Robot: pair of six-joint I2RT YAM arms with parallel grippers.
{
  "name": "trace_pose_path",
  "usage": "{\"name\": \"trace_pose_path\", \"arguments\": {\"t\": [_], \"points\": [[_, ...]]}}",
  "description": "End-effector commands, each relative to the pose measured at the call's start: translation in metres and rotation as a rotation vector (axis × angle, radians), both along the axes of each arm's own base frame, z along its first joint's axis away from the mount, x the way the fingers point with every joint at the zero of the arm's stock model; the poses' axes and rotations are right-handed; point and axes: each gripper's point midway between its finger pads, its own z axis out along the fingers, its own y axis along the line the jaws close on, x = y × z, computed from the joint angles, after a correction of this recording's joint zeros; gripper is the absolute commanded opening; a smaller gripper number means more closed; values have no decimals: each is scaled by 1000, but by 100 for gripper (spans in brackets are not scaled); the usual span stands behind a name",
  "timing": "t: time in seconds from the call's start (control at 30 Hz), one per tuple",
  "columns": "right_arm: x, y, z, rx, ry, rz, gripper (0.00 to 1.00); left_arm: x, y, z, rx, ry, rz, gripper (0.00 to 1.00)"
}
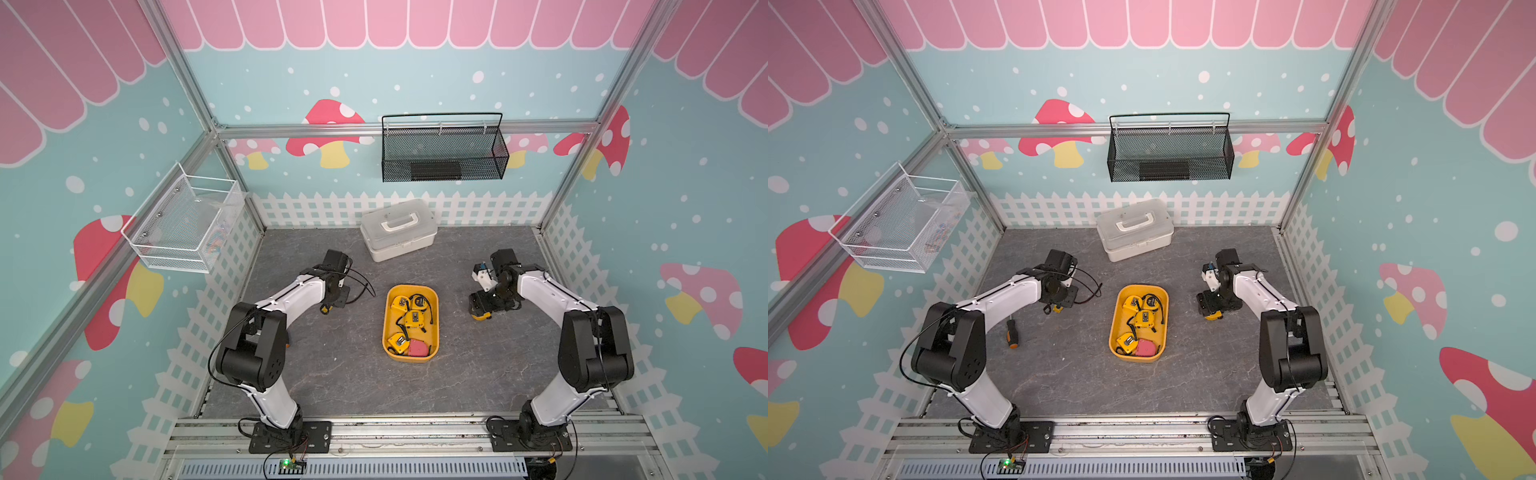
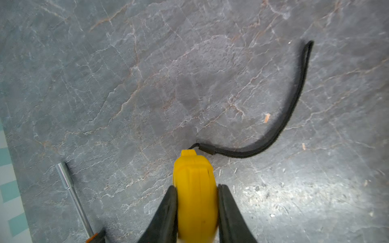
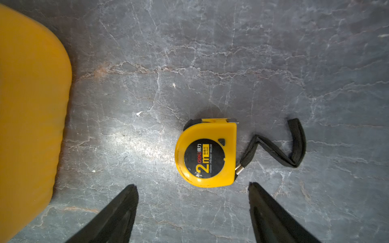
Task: Take the tape measure out of the storage box
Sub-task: Place the tape measure at the center of the board.
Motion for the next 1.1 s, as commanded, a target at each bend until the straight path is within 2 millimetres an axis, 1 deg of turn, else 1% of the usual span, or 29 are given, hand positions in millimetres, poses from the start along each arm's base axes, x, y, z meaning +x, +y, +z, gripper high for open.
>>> {"name": "trace_pose_path", "arguments": {"t": [0.0, 0.17, 0.23, 0.27, 0.43, 0.57, 0.87, 1.07], "points": [[-6, 0, -9, 2, 30, 7, 83, 13, 10, 9, 44, -42, 45, 14], [-6, -1, -10, 0, 32, 8, 83, 12, 14, -6, 74, -11, 60, 14], [-7, -1, -10, -1, 33, 9, 83, 12, 14, -8, 71, -8, 64, 14], [-6, -1, -11, -2, 33, 8, 83, 13, 19, -7, 96, -18, 78, 14], [-6, -1, -11, -2, 32, 10, 83, 15, 20, -10, 105, -18, 85, 15], [-7, -1, -11, -2, 35, 11, 83, 14, 16, -14, 99, -8, 80, 16], [-7, -1, -11, -3, 35, 13, 83, 5, 1, -27, 89, 22, 60, 21], [-6, -1, -10, -4, 31, 13, 83, 1, -5, -35, 88, 44, 43, 29]]}}
